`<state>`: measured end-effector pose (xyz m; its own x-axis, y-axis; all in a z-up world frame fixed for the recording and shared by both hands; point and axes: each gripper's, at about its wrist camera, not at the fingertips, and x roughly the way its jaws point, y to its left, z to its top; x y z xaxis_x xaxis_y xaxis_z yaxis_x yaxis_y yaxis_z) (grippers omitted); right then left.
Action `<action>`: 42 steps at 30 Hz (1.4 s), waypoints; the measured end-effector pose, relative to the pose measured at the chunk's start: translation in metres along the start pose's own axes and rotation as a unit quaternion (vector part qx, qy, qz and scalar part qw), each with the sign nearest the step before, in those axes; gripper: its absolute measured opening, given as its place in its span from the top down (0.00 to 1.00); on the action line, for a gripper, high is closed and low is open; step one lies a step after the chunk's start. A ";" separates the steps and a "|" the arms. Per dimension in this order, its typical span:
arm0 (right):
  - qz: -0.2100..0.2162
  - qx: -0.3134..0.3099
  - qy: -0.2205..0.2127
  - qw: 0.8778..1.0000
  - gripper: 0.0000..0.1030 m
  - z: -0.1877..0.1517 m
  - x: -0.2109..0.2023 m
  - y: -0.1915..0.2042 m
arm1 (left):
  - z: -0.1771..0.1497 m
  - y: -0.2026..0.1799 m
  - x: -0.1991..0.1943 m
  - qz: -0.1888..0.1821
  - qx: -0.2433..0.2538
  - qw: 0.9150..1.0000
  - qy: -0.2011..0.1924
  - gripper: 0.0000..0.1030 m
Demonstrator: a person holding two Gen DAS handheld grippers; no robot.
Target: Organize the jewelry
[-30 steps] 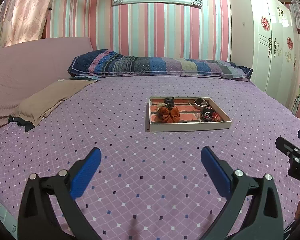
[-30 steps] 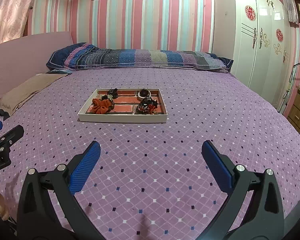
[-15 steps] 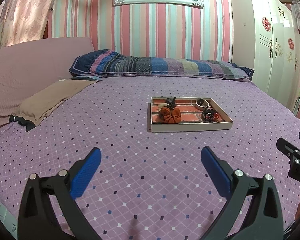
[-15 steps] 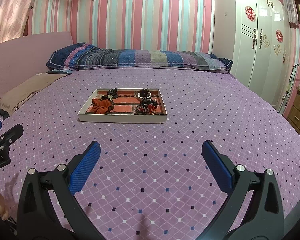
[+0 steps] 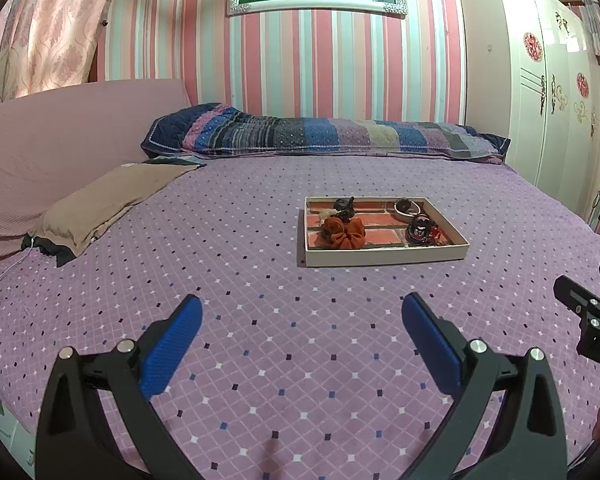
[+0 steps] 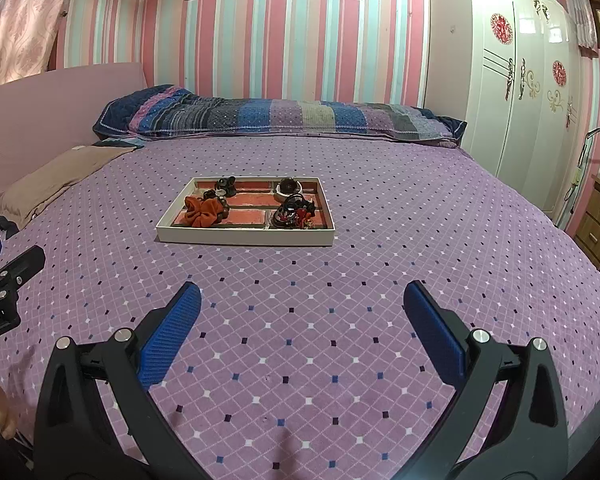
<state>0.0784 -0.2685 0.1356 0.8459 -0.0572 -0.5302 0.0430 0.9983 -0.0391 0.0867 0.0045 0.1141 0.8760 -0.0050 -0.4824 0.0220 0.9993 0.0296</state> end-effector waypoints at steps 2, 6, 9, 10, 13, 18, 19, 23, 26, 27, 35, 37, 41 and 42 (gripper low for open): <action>0.000 -0.001 0.001 1.000 0.04 0.000 0.000 0.000 | 0.000 0.000 0.000 0.000 0.000 1.000 0.000 0.05; 0.000 -0.001 0.001 1.000 0.04 0.000 0.000 0.000 | 0.000 0.000 0.000 0.000 0.000 1.000 0.000 0.05; -0.001 -0.001 0.001 1.000 0.04 0.000 0.000 0.000 | 0.000 0.000 0.000 0.001 0.001 1.000 0.000 0.05; 0.000 -0.001 0.001 1.000 0.04 0.000 0.000 0.000 | 0.000 0.000 0.000 0.002 0.001 1.000 -0.001 0.05; 0.000 -0.001 0.001 1.000 0.04 0.000 0.000 0.000 | -0.001 -0.001 -0.001 0.006 0.004 1.000 -0.005 0.05; -0.001 -0.002 0.001 1.000 0.04 -0.001 0.000 0.000 | -0.001 -0.001 -0.001 0.009 0.005 1.000 -0.008 0.05; -0.001 -0.002 0.001 1.000 0.04 -0.001 0.000 0.000 | -0.002 -0.001 -0.001 0.009 0.005 1.000 -0.009 0.05; -0.002 -0.002 0.001 1.000 0.04 -0.001 0.000 0.000 | -0.002 -0.002 0.000 0.008 0.006 1.000 -0.007 0.05; -0.002 -0.002 0.001 1.000 0.04 -0.001 0.000 0.000 | -0.002 -0.002 0.000 0.009 0.006 1.000 -0.007 0.05; -0.002 -0.002 0.001 1.000 0.04 -0.001 -0.001 0.000 | -0.002 -0.001 0.000 0.009 0.006 1.000 -0.007 0.05; -0.003 -0.003 0.002 1.000 0.04 -0.002 0.000 -0.002 | -0.002 -0.002 0.001 0.010 0.005 1.000 -0.005 0.05; -0.002 -0.003 0.001 1.000 0.04 -0.002 0.000 -0.003 | -0.001 -0.001 0.001 0.010 0.003 1.000 -0.004 0.05; -0.003 -0.003 0.002 1.000 0.04 -0.002 0.001 -0.002 | -0.001 0.000 0.001 0.010 0.005 1.000 -0.002 0.05; -0.002 -0.003 0.002 1.000 0.04 -0.002 0.001 -0.002 | -0.001 0.000 0.001 0.012 0.004 1.000 -0.002 0.05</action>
<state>0.0782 -0.2710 0.1337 0.8434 -0.0620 -0.5337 0.0443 0.9980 -0.0459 0.0870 0.0040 0.1128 0.8780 0.0183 -0.4783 0.0056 0.9988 0.0485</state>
